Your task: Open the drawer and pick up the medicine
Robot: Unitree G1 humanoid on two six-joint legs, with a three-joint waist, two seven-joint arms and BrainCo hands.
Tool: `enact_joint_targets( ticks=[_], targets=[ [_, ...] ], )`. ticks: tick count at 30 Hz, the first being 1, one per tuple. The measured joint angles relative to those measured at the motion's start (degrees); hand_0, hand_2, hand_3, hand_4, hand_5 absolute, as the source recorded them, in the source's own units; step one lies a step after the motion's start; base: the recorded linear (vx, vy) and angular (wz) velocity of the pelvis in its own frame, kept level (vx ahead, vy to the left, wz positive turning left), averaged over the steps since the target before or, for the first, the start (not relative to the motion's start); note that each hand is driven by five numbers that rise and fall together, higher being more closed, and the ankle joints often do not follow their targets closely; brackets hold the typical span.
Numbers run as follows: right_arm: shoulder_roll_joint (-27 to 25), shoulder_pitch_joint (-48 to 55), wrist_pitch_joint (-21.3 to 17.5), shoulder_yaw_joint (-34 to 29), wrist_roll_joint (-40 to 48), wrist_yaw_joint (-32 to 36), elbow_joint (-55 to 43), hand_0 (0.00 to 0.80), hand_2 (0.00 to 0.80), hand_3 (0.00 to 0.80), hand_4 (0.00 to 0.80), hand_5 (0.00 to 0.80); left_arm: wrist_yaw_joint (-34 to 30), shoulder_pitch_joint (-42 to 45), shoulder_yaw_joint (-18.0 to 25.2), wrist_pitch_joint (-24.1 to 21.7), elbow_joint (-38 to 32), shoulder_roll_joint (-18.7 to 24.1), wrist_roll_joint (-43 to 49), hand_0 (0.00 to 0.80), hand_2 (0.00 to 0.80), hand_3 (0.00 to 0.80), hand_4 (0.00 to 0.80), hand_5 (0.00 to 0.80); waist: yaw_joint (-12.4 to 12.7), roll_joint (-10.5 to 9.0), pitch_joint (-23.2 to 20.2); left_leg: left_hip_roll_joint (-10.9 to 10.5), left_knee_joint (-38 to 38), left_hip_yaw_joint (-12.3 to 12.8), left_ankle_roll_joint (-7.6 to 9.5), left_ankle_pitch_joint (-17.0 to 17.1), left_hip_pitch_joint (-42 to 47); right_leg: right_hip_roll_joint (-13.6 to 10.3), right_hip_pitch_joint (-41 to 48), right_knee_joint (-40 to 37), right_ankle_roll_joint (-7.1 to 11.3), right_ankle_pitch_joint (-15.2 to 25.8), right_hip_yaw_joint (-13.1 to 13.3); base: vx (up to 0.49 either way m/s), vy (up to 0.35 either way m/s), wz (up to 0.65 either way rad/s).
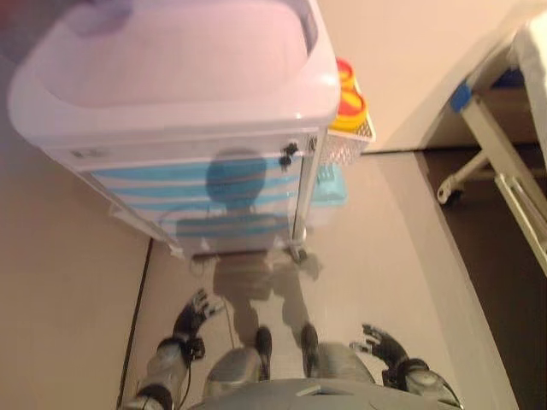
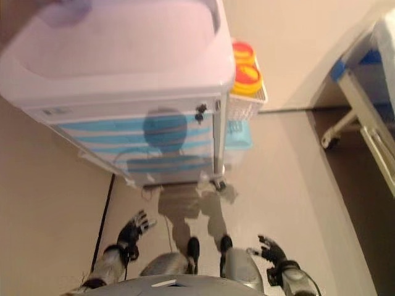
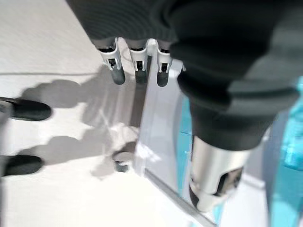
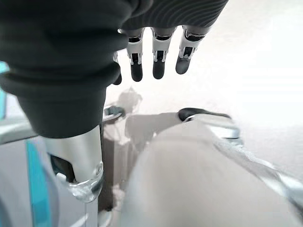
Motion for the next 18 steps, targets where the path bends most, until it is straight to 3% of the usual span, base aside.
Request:
enact_joint_targets(
  ticks=[3, 9, 18],
  targets=[
    [-0.2, -2.8, -0.1, 0.5, 1.7, -0.4, -2.4, 0.000, 0.000, 0.000, 0.000, 0.000, -0.1, -3.5, 0.0, 0.0, -3.5, 0.6, -3.8, 0.000, 0.000, 0.000, 0.000, 0.000, 0.0, -1.35, 2.9, -0.5, 6.3, 0.7, -0.27, -2.1, -5.7, 0.2, -5.6, 5.0, -0.30, -0.6, 0.9, -0.086, 0.000, -0.27],
    [-0.8, -3.2, 0.0, 2.2, 2.8, -1.2, -8.1, 0.000, 0.000, 0.000, 0.000, 0.000, -0.2, -7.7, 0.0, -0.8, -9.0, 0.5, -12.3, 0.000, 0.000, 0.000, 0.000, 0.000, -0.3, -2.09, 5.1, -2.2, 18.8, -2.4, -0.23, -6.4, -16.9, 0.9, -15.4, 12.8, -0.28, -0.8, 2.0, -0.054, 0.042, -0.32],
    [-1.7, -3.5, 0.9, 3.9, 2.8, -2.2, -11.9, 0.000, 0.000, 0.000, 0.000, 0.000, -3.9, -13.1, 2.8, -3.8, -13.8, 0.6, -28.5, 0.000, 0.000, 0.000, 0.000, 0.000, -2.4, -2.87, 8.2, -3.0, 28.5, -3.7, 0.20, -9.0, -26.3, 3.5, -23.9, 17.5, 1.25, 0.2, 5.2, -0.016, 0.037, -0.29]
  ],
)
